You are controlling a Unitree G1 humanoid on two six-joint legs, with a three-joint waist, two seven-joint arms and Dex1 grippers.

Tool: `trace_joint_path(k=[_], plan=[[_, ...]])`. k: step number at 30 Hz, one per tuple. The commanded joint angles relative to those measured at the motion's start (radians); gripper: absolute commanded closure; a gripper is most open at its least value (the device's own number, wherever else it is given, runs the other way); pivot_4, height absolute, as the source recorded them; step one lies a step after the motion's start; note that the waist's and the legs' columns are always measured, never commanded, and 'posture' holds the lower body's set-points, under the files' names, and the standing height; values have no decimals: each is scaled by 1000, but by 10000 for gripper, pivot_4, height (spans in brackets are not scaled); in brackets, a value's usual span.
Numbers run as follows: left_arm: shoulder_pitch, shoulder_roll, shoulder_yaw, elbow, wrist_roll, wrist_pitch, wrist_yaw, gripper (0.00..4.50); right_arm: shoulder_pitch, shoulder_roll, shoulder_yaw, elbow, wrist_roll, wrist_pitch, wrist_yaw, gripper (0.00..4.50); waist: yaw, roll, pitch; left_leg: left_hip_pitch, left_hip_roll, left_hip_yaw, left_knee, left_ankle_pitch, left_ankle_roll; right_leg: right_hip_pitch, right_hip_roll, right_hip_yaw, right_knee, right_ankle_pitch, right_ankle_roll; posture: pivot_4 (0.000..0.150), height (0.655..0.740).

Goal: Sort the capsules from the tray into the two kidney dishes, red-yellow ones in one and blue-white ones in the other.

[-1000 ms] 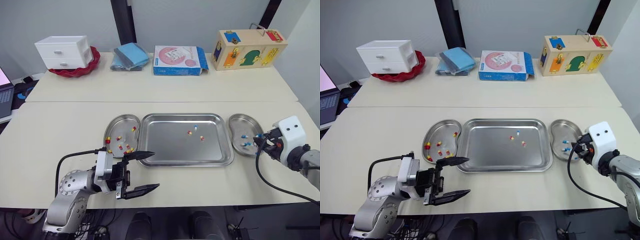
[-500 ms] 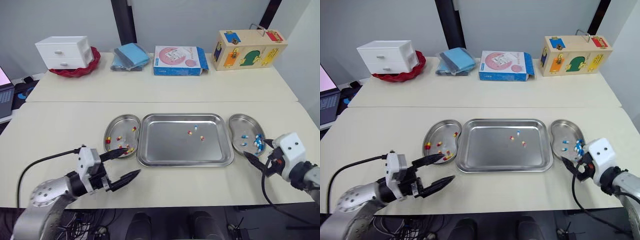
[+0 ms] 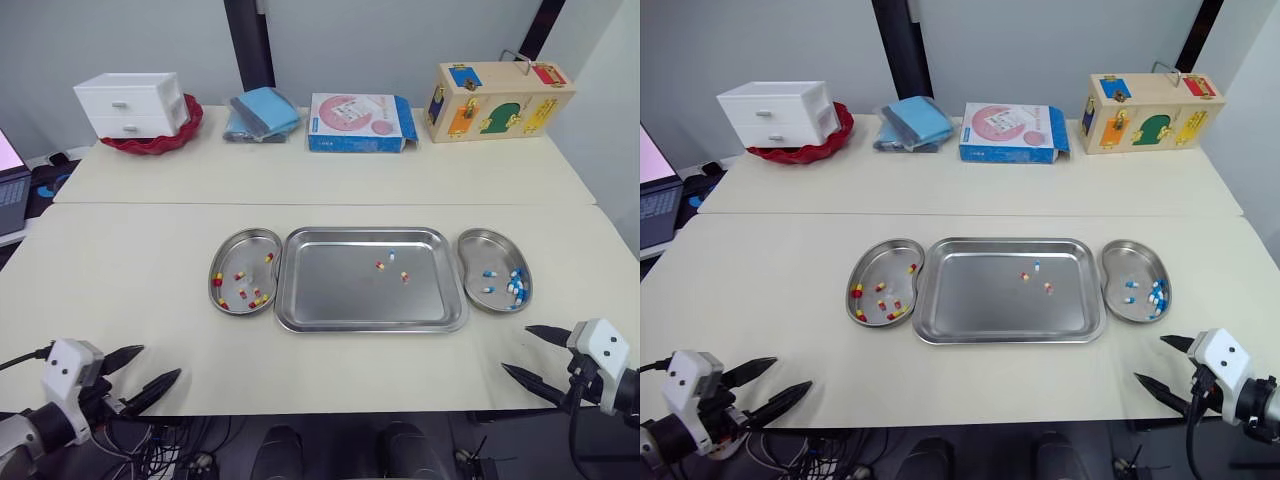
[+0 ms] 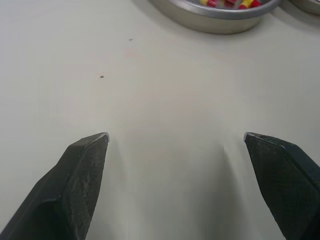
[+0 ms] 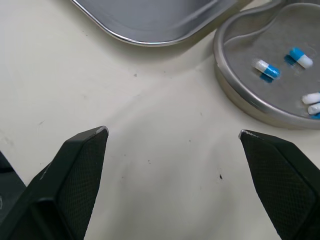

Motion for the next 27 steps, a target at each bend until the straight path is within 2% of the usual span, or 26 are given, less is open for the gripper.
trace_joint_path(k=[1,7,12,18,25,27], plan=[[19,-8,28,-28,7,-12,3,0,0,-12,-1,-5,-8,-32,11,705,0,0,0,0,0,0,0,0,0,0,0,0,0,0,0,1500,7078],[56,-22,15,-111,4,26,17,0,-24,7,30,-40,21,-72,22,705,-1,0,0,0,0,0,0,0,0,0,0,0,0,0,0,1500,7078],[59,-26,9,-191,-12,78,39,0,-89,66,67,-114,66,-42,-39,705,-1,0,0,0,0,0,0,0,0,0,0,0,0,0,0,1500,7078],[30,-28,-27,-313,-53,142,55,0,-132,110,145,-176,44,-10,-115,705,0,-1,-1,0,0,0,0,0,0,0,0,0,0,0,0,1500,7078],[-122,-41,-145,-489,-136,260,175,0,-108,123,170,-224,49,7,-156,705,2,-1,-1,0,0,0,0,0,0,1,0,0,0,0,1,1500,7078],[-260,-60,-271,-522,-127,311,244,0,-81,129,176,-229,40,-5,-161,705,10,1,-1,0,0,0,0,0,0,1,0,0,0,1,1,1500,7078]])
